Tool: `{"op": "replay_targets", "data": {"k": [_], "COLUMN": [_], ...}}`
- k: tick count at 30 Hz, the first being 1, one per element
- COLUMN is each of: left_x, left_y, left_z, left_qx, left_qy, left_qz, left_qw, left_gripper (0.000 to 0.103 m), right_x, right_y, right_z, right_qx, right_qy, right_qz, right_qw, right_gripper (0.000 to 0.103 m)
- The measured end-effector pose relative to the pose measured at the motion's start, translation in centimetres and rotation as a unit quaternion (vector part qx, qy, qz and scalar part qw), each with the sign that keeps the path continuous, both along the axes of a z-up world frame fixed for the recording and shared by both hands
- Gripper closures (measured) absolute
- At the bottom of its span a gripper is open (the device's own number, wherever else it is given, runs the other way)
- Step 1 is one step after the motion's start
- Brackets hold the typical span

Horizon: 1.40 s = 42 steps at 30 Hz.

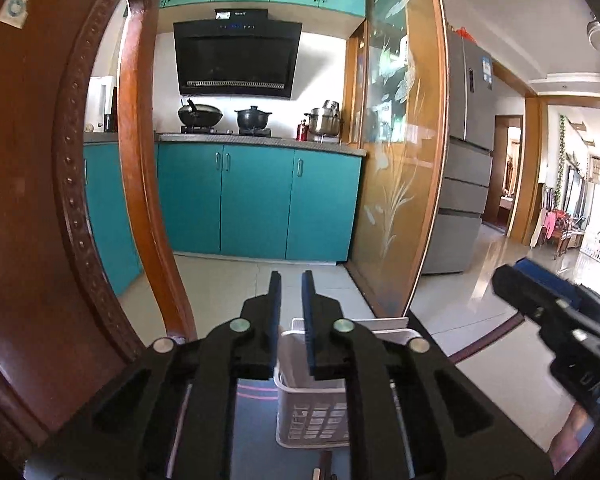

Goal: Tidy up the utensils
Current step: 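Open both tools over the white holder to drop both chopsticks in, then bring both tools back down to the remaining chopsticks on the cloth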

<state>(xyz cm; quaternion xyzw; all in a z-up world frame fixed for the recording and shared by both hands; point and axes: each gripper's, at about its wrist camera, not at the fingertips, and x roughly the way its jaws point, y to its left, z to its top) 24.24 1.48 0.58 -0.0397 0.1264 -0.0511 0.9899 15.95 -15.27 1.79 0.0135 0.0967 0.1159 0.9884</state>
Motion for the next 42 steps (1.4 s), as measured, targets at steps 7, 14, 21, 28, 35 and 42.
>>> {"op": "replay_targets", "data": {"k": [7,14,21,28,35,42], "left_x": [-3.8,-4.6,-1.3,0.3,0.3,0.2], "left_y": [0.1,1.2,1.9,0.4,-1.2,-0.2], "left_z": [-0.5,-4.6,-9.8,-14.3,-18.2,-18.8], "left_qx": [0.017,0.036,0.031,0.05,0.093,0.081], "left_qy": [-0.038,0.046,0.217,0.324,0.379,0.383], "left_qz": [-0.009,-0.001,-0.033,-0.073,-0.085,-0.085], "left_qw": [0.9991,0.9983,0.9751,0.9419,0.9168,0.9162], "left_gripper": [0.073,0.067,0.067,0.061,0.059,0.058], "right_x": [-5.4,0.0,3.0,3.4,3.0,3.0], "right_y": [-1.0,-0.6,-0.5,1.0,1.2,1.4], "right_z": [-2.7,-13.3,-17.9,-19.9,-20.1,-19.9], "right_qx": [-0.023,-0.096,-0.095,-0.127,-0.121,-0.121], "right_qy": [-0.011,0.259,0.38,0.402,0.405,0.405], "right_qz": [0.069,0.042,0.035,0.022,0.025,0.023], "right_qw": [0.997,0.96,0.919,0.907,0.906,0.906], "right_gripper": [0.055,0.055,0.055,0.073,0.076,0.076]}}
